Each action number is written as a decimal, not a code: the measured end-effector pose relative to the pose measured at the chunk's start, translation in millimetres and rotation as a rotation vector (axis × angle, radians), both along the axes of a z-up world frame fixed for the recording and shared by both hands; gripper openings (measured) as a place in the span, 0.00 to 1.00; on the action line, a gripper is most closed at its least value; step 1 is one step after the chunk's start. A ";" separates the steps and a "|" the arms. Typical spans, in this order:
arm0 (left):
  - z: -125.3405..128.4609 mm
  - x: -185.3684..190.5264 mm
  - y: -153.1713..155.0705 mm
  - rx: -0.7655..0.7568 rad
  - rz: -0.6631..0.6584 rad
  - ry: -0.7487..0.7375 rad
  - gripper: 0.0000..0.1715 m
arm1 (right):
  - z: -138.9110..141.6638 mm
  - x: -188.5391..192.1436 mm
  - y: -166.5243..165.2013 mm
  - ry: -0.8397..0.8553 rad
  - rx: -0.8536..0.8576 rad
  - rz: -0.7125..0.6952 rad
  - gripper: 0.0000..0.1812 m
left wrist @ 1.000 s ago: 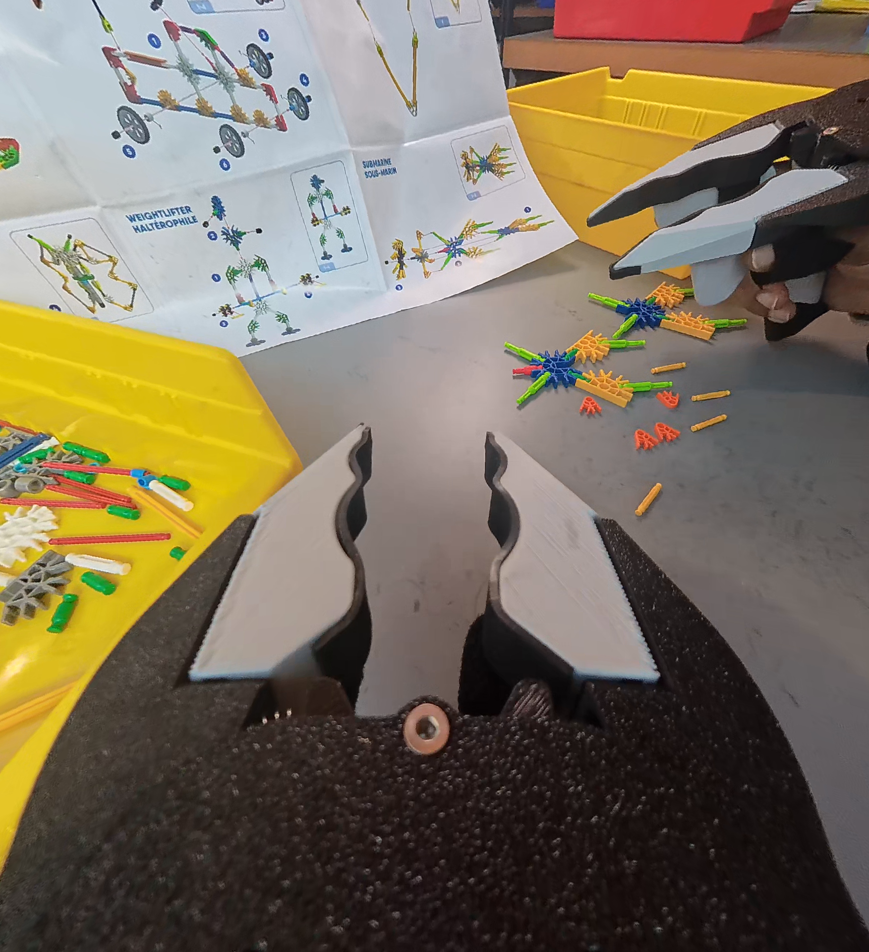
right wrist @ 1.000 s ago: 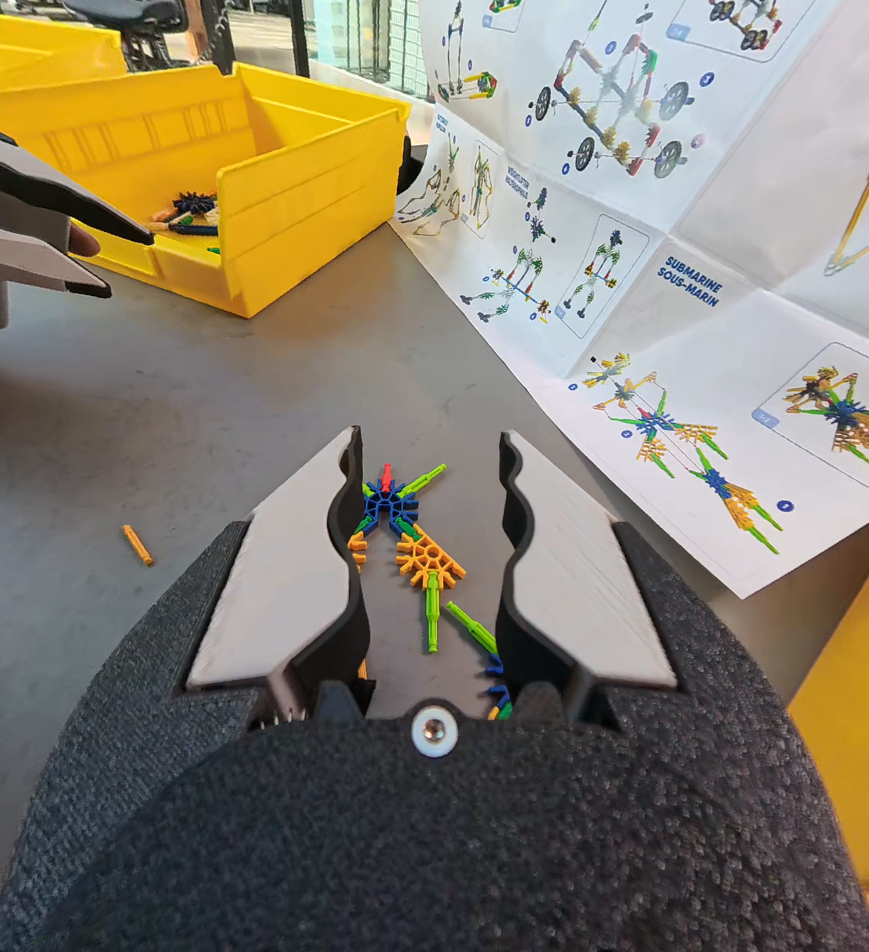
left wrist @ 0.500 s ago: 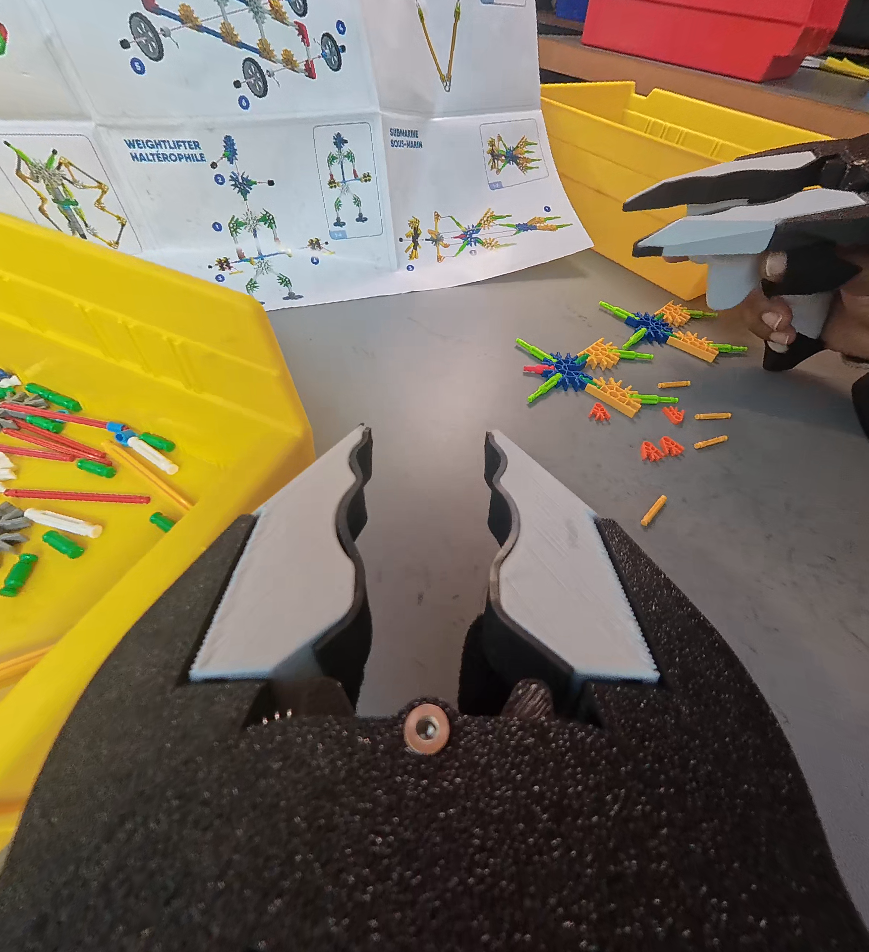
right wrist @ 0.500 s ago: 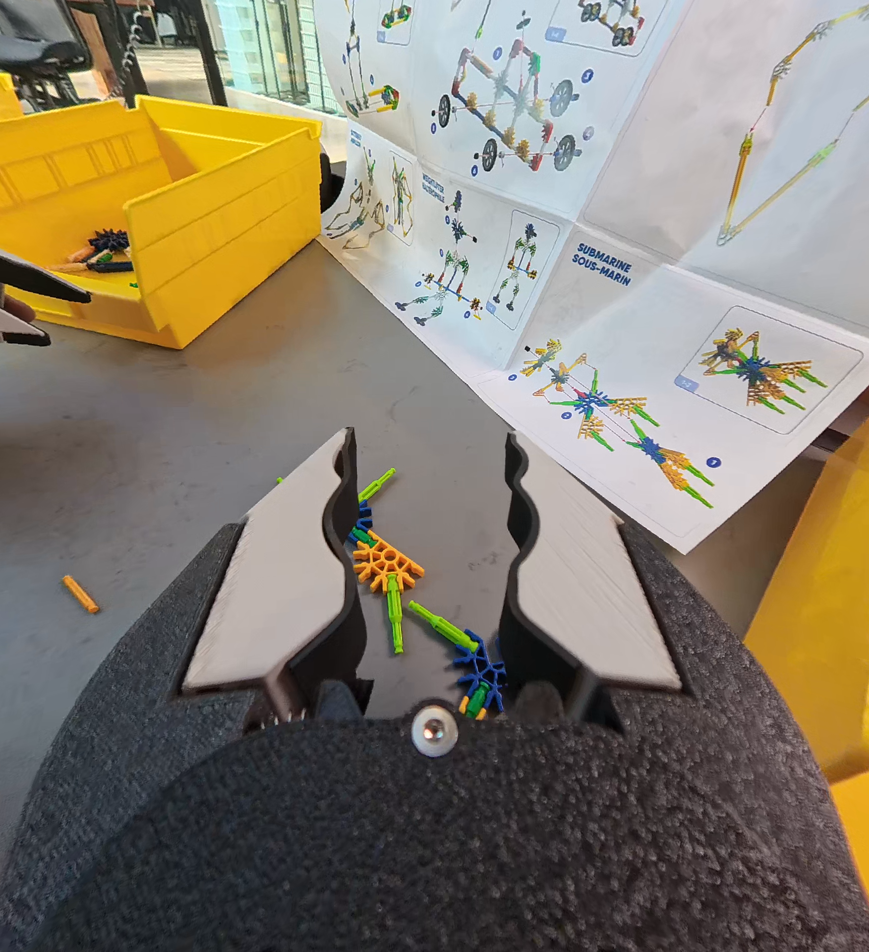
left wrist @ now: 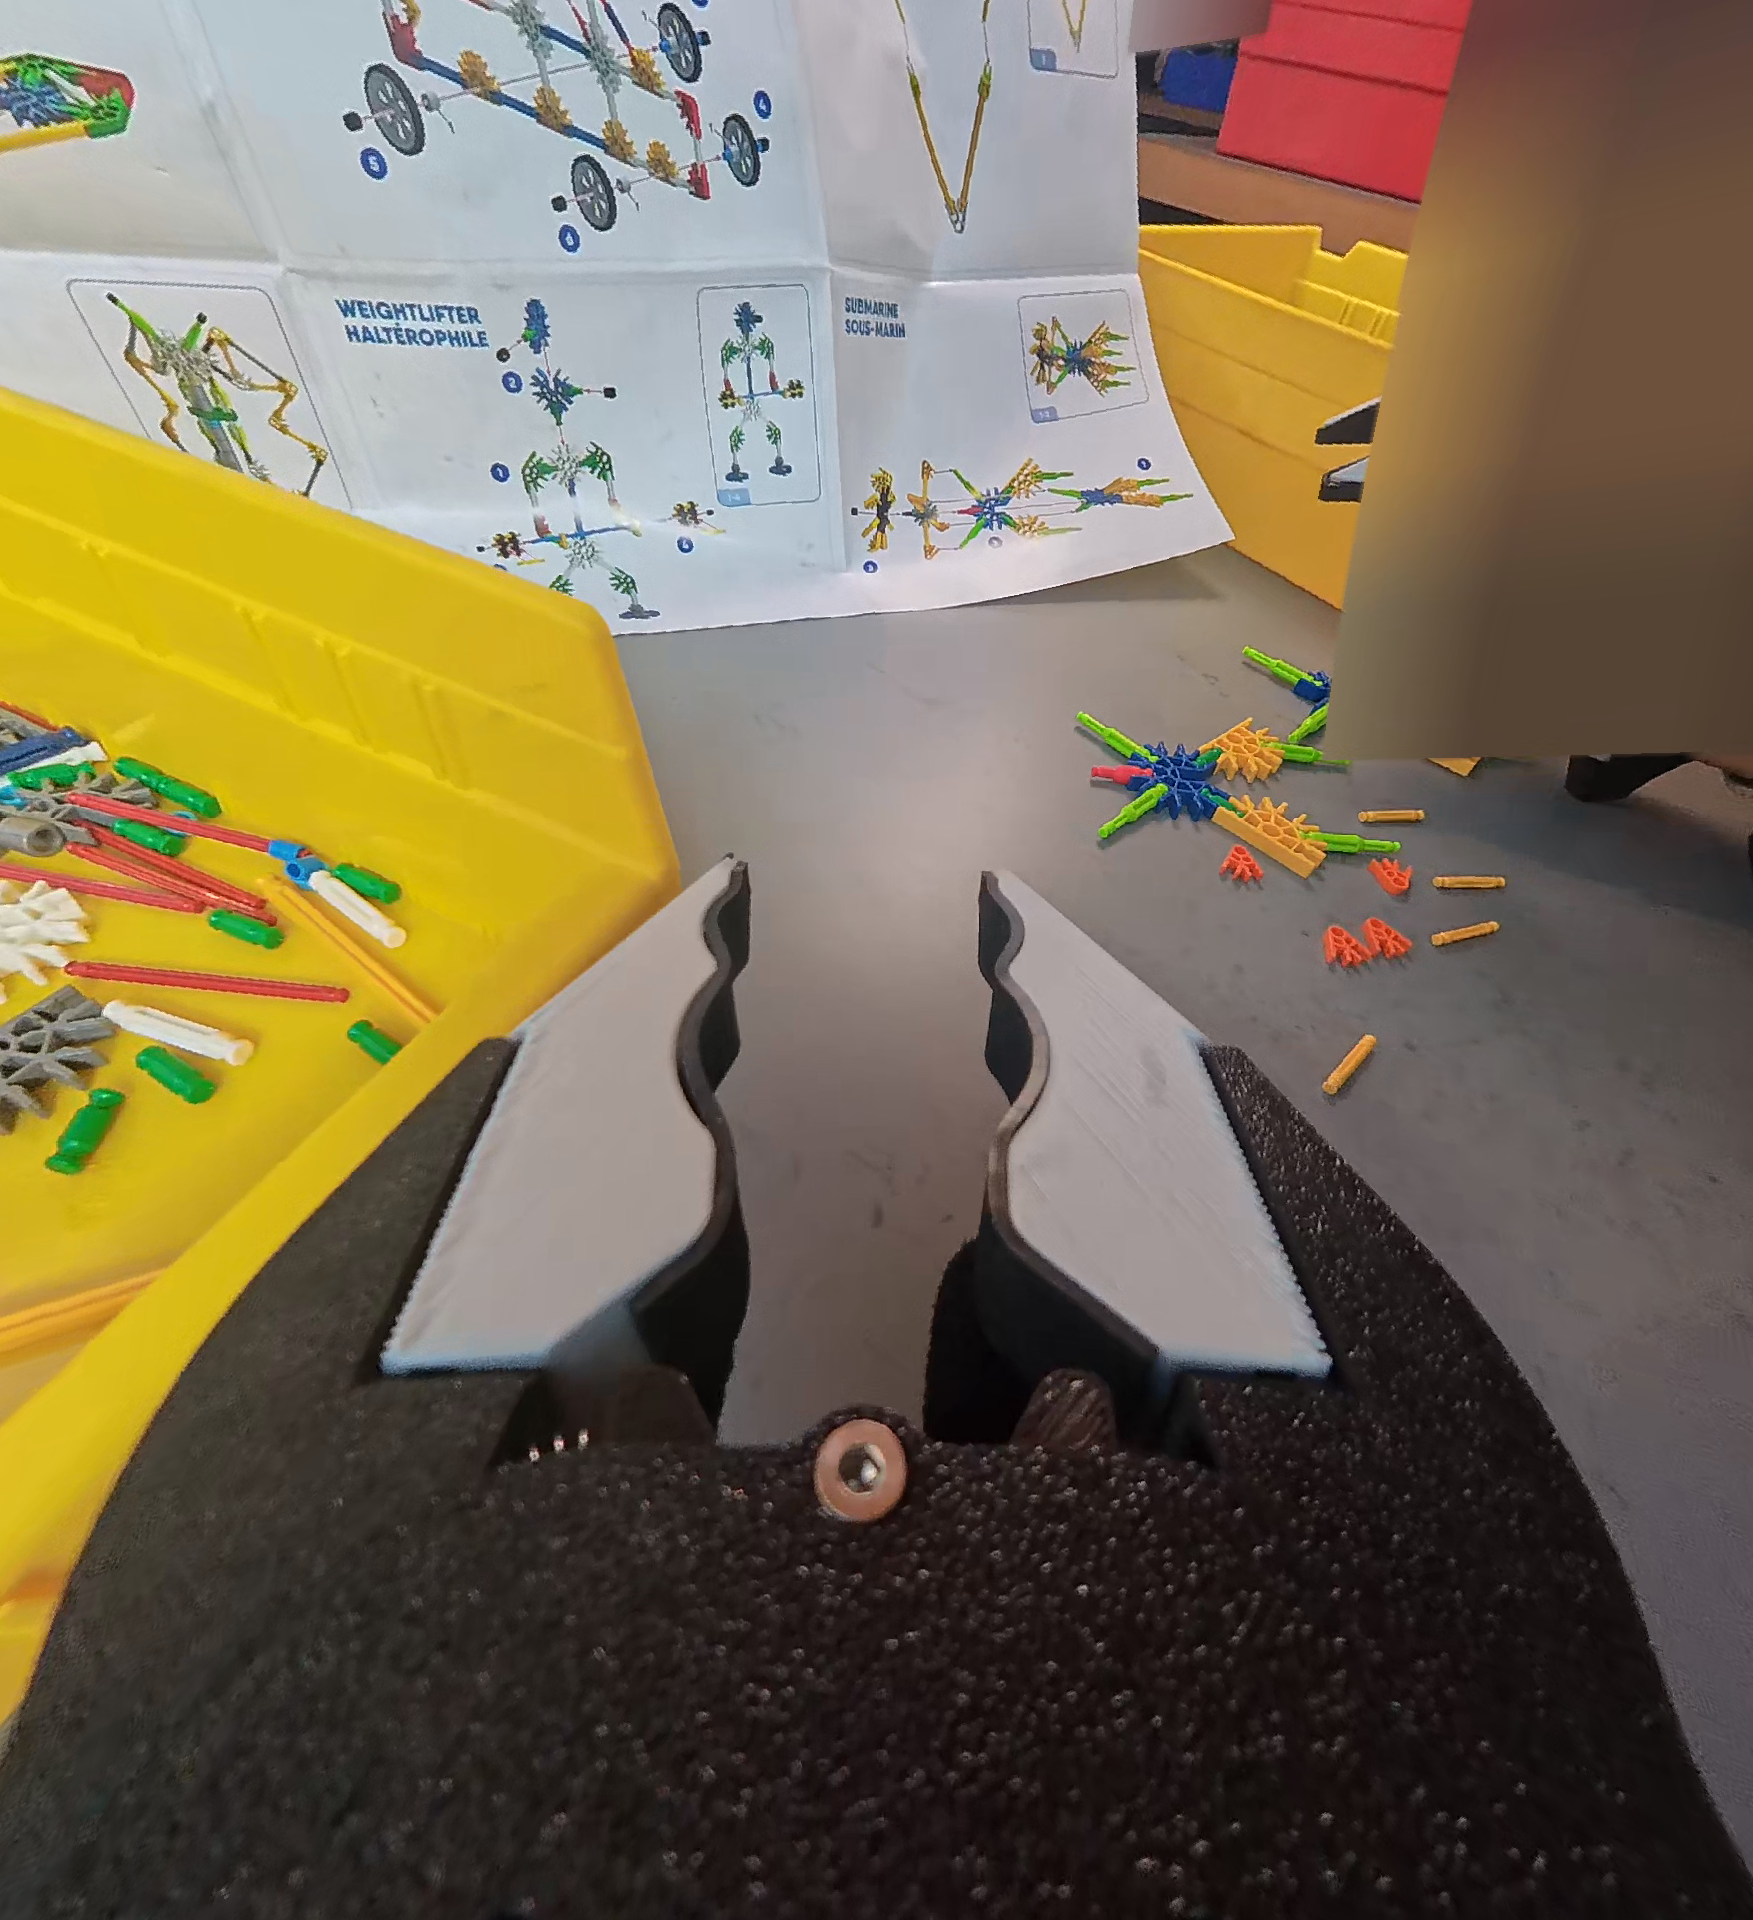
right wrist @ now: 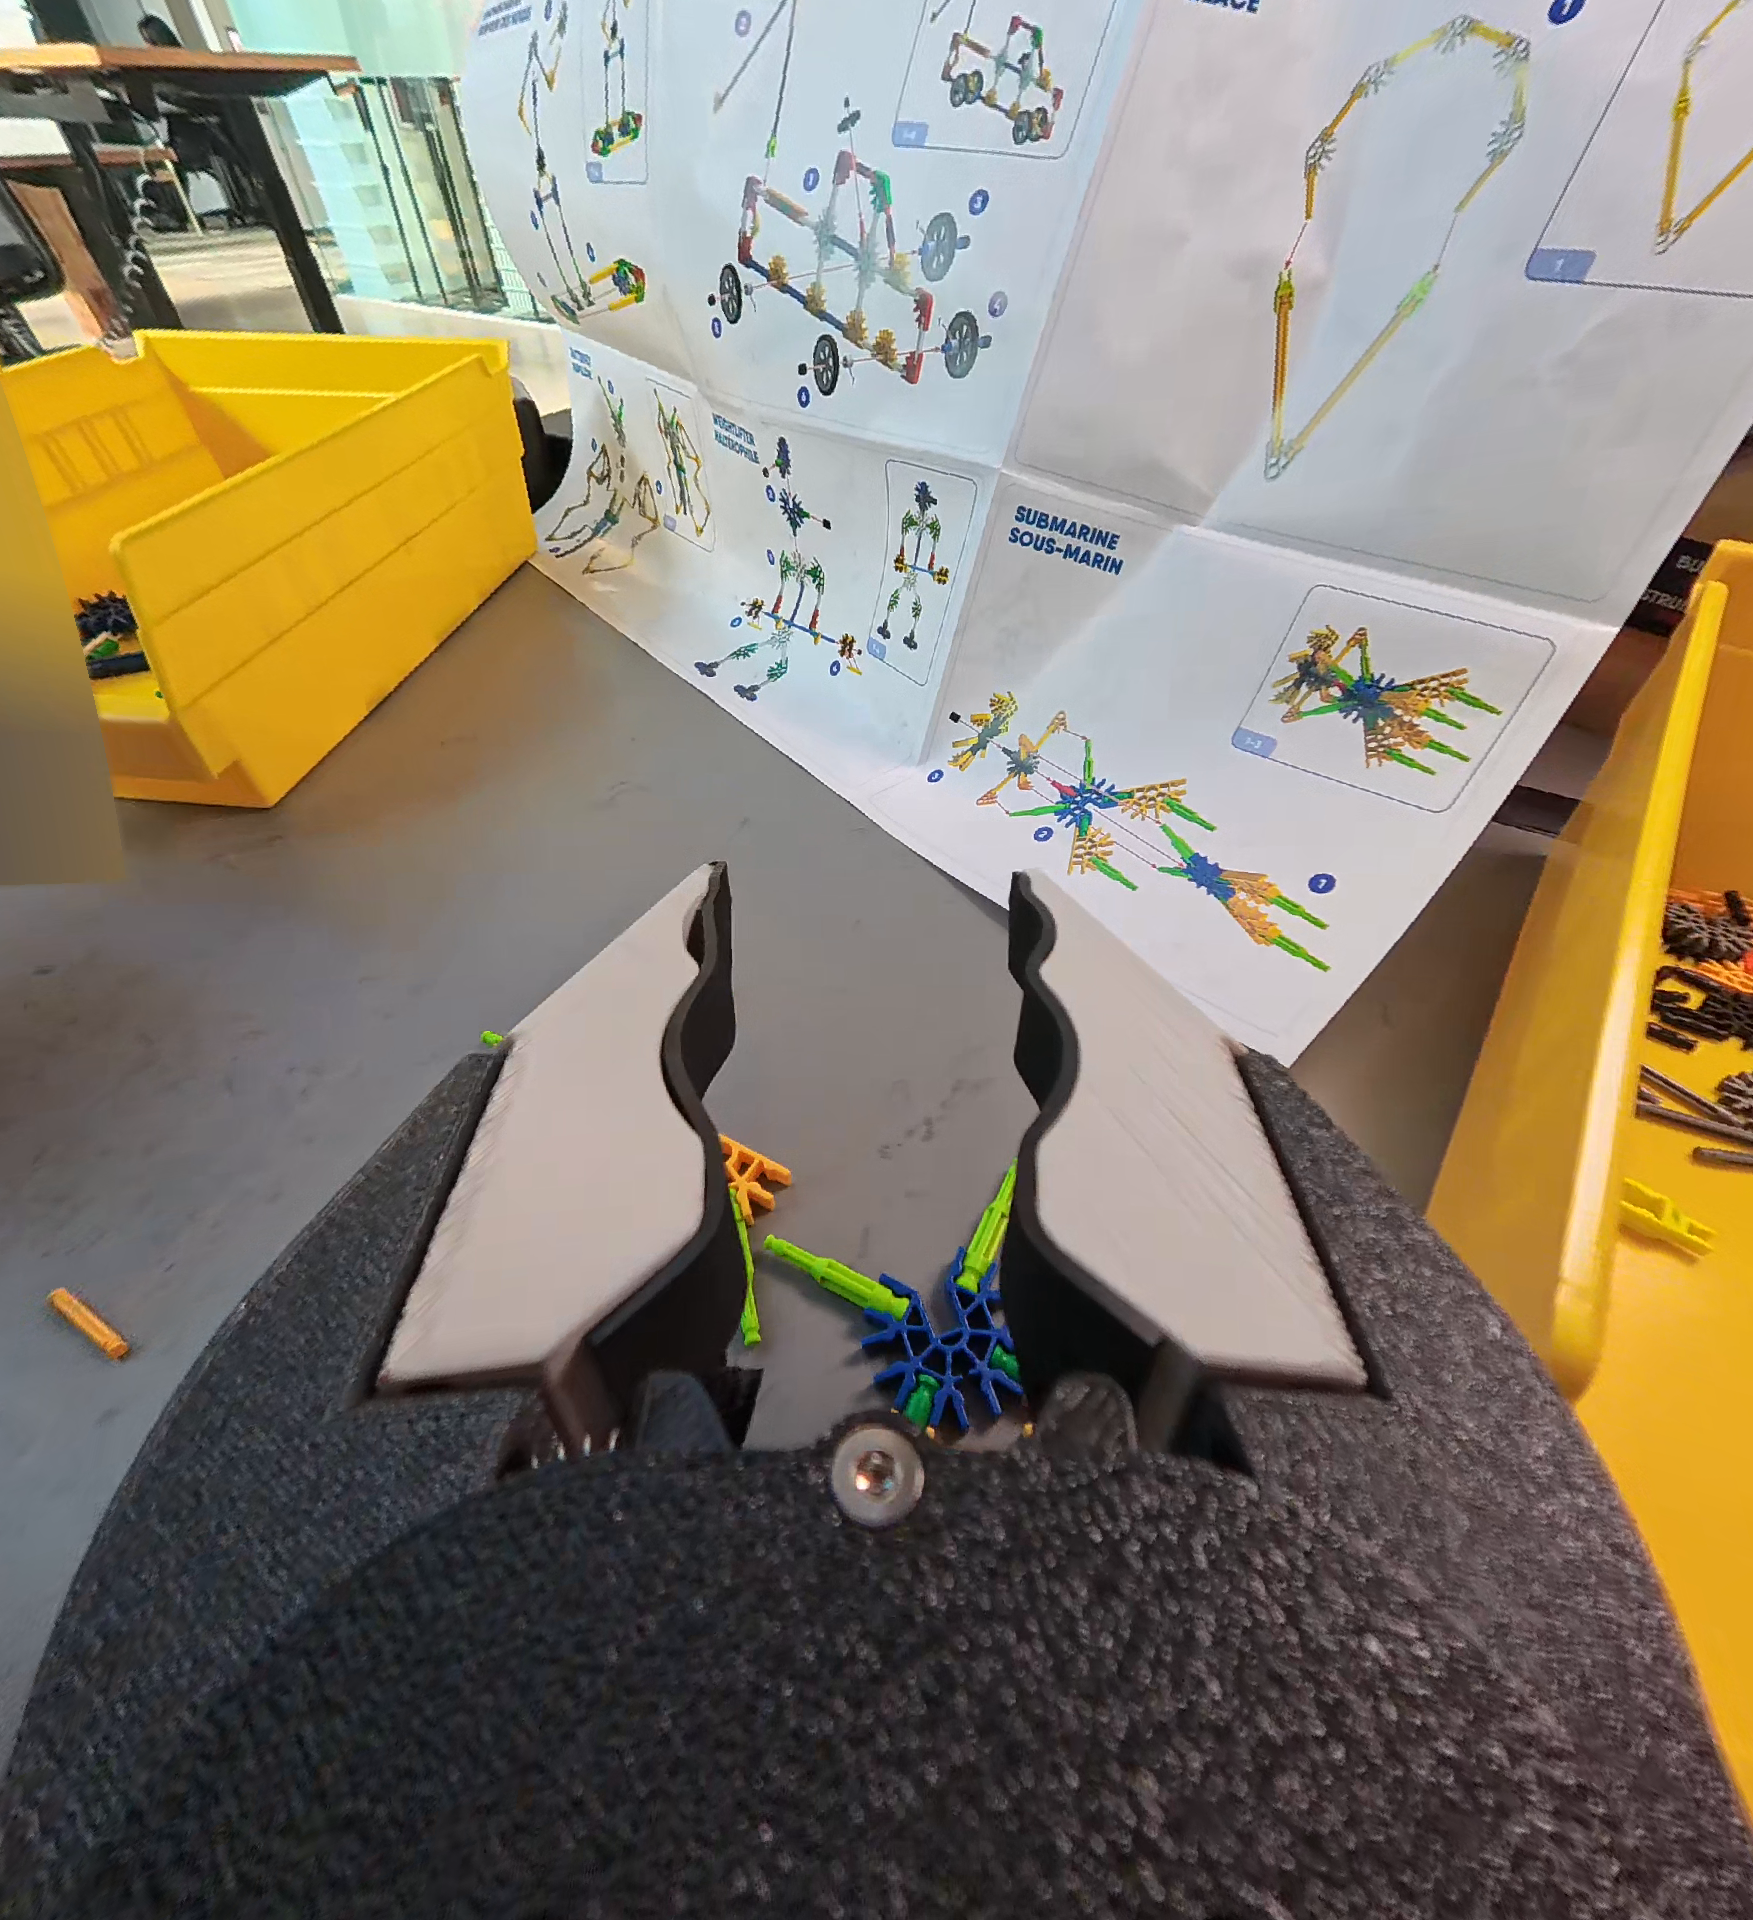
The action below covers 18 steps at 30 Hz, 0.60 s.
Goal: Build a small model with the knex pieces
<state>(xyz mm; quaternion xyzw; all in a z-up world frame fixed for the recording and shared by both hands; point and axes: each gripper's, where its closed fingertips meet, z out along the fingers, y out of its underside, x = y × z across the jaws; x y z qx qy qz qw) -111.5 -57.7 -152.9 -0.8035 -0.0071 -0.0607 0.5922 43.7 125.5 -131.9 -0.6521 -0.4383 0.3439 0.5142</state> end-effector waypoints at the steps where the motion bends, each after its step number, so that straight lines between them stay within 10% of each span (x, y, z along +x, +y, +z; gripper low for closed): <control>1: 0.2 -1.3 -0.1 0.001 0.004 -0.010 0.26 | 0.3 0.0 -0.3 0.000 0.005 -0.001 0.27; 18: -0.8 -14.1 -0.6 0.000 0.027 -0.138 0.25 | -5.2 5.1 16.0 0.010 -0.079 -0.060 0.12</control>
